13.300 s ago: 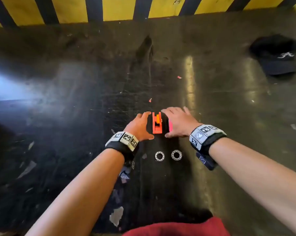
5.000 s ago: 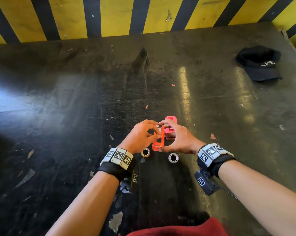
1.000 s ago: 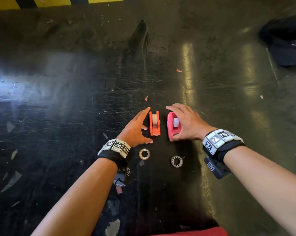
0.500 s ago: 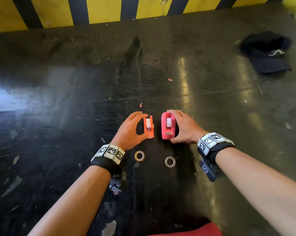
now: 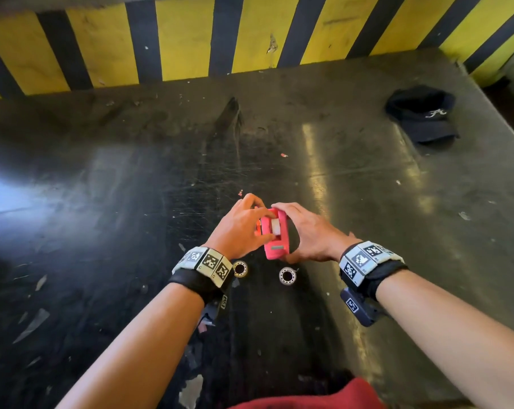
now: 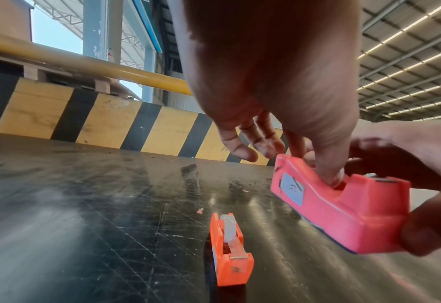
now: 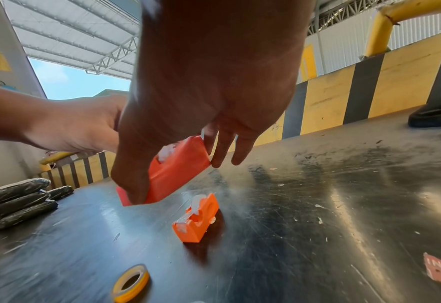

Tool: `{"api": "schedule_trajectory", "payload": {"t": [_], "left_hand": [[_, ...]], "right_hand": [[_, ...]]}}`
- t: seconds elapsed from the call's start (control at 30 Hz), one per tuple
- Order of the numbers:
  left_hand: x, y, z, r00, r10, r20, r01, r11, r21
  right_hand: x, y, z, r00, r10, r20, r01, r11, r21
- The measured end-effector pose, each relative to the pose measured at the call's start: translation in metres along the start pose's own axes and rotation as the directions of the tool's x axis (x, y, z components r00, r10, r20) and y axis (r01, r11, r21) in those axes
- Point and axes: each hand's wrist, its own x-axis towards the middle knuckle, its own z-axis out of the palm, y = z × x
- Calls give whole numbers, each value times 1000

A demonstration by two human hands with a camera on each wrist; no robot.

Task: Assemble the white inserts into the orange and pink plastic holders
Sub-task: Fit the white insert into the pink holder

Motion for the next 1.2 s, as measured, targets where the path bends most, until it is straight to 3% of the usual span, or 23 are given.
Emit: {"api": "schedule_trajectory", "payload": {"t": [0.2, 0.37, 0.7, 1.13, 1.2], "left_hand": [[-11, 12, -7, 998, -7, 59, 11, 998, -70], [-15, 10, -8, 1000, -21, 1, 21, 981, -193], [-18, -17, -5, 993, -118, -24, 105, 945, -311], [-2, -49, 11, 975, -216, 50, 219, 903, -370], [-1, -50, 13, 972, -230, 56, 234, 898, -373]], "right_hand": [[-11, -4, 6, 999, 19, 32, -20, 1000, 14], [-8, 5, 5, 997, 62, 35, -62, 998, -10], [41, 45, 7, 982, 177, 71, -170, 981, -90], [73, 76, 42, 967, 228, 113, -222, 973, -68], [67, 69, 40, 973, 227, 49, -226, 974, -34]]}}
